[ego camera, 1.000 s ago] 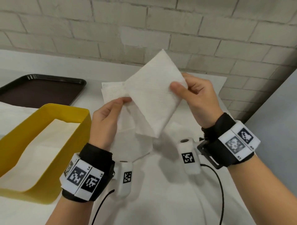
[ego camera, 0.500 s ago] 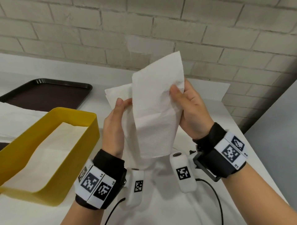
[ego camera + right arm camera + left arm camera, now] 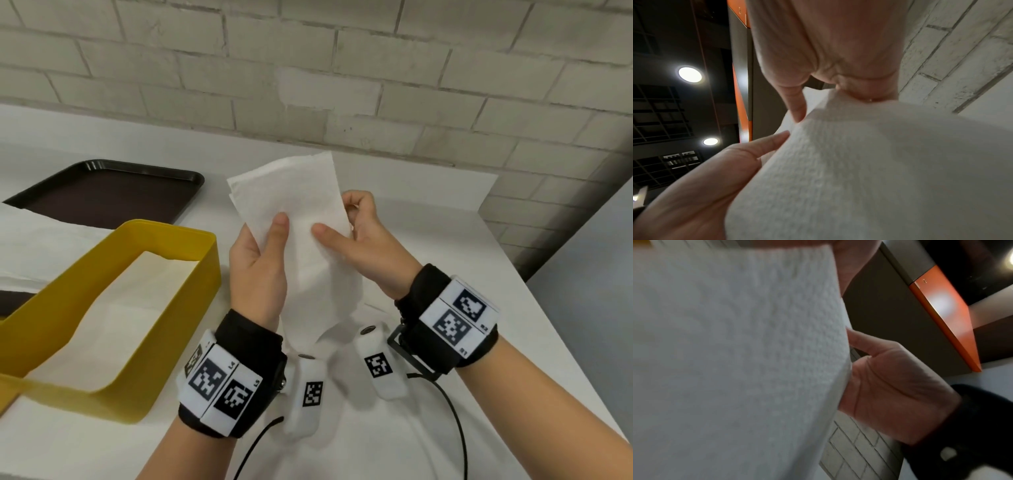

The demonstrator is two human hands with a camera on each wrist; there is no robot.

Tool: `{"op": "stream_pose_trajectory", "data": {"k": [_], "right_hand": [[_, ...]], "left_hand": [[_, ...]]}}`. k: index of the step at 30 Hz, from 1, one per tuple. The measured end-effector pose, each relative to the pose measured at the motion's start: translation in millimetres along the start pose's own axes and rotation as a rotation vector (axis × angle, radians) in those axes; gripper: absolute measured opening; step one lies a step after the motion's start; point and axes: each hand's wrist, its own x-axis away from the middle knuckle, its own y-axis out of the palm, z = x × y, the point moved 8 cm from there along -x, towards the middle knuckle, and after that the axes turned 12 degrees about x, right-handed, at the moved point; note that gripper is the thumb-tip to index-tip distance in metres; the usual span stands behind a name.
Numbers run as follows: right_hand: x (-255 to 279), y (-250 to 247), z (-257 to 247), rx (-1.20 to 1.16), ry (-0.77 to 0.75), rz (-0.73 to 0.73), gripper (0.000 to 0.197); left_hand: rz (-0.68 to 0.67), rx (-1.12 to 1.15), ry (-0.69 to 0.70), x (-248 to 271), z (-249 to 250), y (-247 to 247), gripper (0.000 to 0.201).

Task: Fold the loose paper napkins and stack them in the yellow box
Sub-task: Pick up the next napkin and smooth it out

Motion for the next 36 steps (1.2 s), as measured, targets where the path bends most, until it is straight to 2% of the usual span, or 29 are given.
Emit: {"op": "stream_pose_trajectory", "data": {"k": [2,3,5,7,9,12,15,18,20,23,26,30,33,36], "right_hand": [[3.4,2.2,5.3,-0.008,0.018,-0.067,0.05],[4.9,4.0,8.0,0.014,0.033,-0.098,0.051],[6.5,5.0,10.3,0.104,0.022,-0.131,0.041],[7.0,4.6,4.6,0.275,-0.042,-0.167,0.033],[7.9,4.5,-6.7,0.563,-0.131,-0.209,0.025],[9.0,6.6,-23.2,0.979,-0.227,-0.265,0.007],[11.1,18.5,-30.6,1.256,-0.251,-0.297,0.018],[17.4,40.7,-23.8,1.419,-0.298,-0.349,0.017],[23.0,54.5,-8.5,1.426,-0.256,-0.454,0.024],[31.5,65.8,17.0,1.464,-0.115,-0.616,0.042],[31.5,73.4,21.8,1.492,-0.13,-0.607,0.034],[29.9,72.9,12.1,1.391,-0.144,-0.592,0.013],[30.1,73.3,12.9,1.37,-0.139,-0.607,0.023],[31.1,81.8,19.6,1.387,-0.143,-0.607,0.022]], "left_hand": [[0.007,0.017,0.027,-1.0,0.3,-4.7,0.024],[0.009,0.005,0.049,-1.2,1.6,-8.2,0.035],[0.027,-0.028,0.089,-1.3,5.6,-17.2,0.058],[0.036,-0.114,0.138,-2.3,11.7,-27.7,0.077],[-0.009,-0.341,0.189,-5.4,17.1,-34.8,0.085],[-0.119,-0.556,0.101,-7.5,11.7,-40.0,0.065],[-0.195,-0.654,-0.019,2.0,2.2,-44.5,0.038],[-0.204,-0.73,-0.077,18.7,-6.3,-57.3,0.024],[-0.156,-0.727,-0.139,29.5,-13.3,-70.8,0.025],[-0.096,-0.706,-0.255,40.1,-23.9,-87.5,0.025],[-0.099,-0.716,-0.326,44.8,-29.8,-90.4,0.019],[-0.082,-0.707,-0.316,46.0,-22.8,-89.5,0.016],[-0.026,-0.675,-0.331,47.2,-19.3,-95.3,0.024],[-0.064,-0.707,-0.401,51.8,-27.4,-93.8,0.035]]}}
